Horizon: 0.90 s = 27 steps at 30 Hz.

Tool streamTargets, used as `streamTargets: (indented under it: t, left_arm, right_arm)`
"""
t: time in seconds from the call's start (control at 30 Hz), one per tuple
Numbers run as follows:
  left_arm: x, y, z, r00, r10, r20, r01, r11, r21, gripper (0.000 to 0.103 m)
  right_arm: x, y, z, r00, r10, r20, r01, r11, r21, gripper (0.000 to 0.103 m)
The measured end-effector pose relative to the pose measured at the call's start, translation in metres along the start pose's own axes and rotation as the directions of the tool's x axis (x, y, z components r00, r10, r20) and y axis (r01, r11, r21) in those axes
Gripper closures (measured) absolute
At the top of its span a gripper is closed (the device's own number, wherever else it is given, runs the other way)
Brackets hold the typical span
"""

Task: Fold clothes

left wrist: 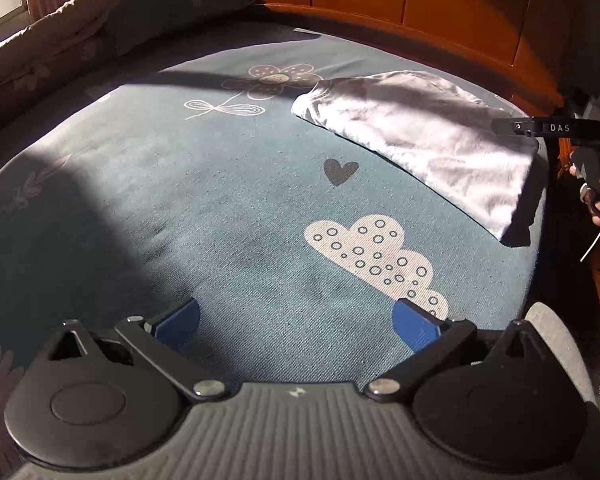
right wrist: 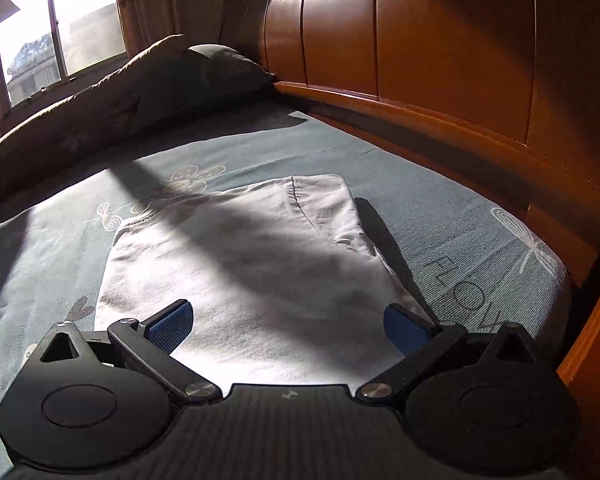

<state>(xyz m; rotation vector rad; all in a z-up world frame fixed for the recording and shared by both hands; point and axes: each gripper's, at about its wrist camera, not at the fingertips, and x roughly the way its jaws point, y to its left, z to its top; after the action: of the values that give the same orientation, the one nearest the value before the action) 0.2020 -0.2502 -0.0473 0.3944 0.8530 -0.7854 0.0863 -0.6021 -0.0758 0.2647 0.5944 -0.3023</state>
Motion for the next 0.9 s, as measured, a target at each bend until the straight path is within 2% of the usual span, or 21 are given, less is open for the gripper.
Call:
streamTargets:
  t: [0.07,0.2,0.3,0.4,0.5,0.57,0.73,0.83,0.9]
  left_arm:
    - [0.001,0.000,-0.001,1.000,0.002,-0.005,-0.002,1.000,-0.002,0.001]
    - [0.000,-0.003,-0.004,1.000,-0.003,-0.008,0.003,1.000,0.013,0.001]
    - [0.002,-0.001,-0.007,1.000,-0.005,-0.011,0.005,1.000,0.007,0.001]
    - [0.004,0.000,-0.008,1.000,-0.005,-0.015,0.005,1.000,-0.003,0.001]
    - [0.004,0.000,-0.009,1.000,-0.002,-0.023,0.002,1.000,-0.001,0.001]
    - [0.004,0.000,-0.009,1.000,-0.001,-0.025,0.001,1.000,0.004,0.001]
    - [0.008,0.001,-0.006,1.000,0.014,-0.027,-0.014,1.000,0.004,0.001]
    - [0.010,-0.001,-0.005,1.000,0.013,-0.027,-0.013,1.000,0.011,0.001]
    - [0.012,-0.002,-0.004,0.999,0.011,-0.030,-0.011,1.000,0.016,0.001]
  right_arm:
    - [-0.004,0.017,-0.011,0.999,0.031,-0.024,-0.033,0.998,-0.062,0.000]
    - [0.003,0.037,-0.043,0.992,-0.044,-0.117,0.022,0.982,-0.185,0.000]
    - [-0.014,0.044,-0.048,0.995,-0.054,-0.089,0.035,0.978,-0.204,0.000]
    - [-0.020,0.052,-0.046,0.997,-0.018,-0.070,0.003,0.977,-0.213,0.000]
    - [-0.007,0.057,-0.053,0.990,-0.037,-0.134,0.002,0.968,-0.253,0.000]
    - [-0.009,0.052,-0.048,0.993,-0.013,-0.121,-0.016,0.973,-0.231,0.000]
    - [-0.001,0.031,-0.002,0.998,-0.053,0.021,0.056,0.980,-0.189,0.000]
    - [0.023,0.011,0.024,0.996,-0.067,0.051,0.073,0.989,-0.128,0.000]
    - [0.043,0.001,0.032,0.998,-0.062,0.033,0.065,0.993,-0.103,0.000]
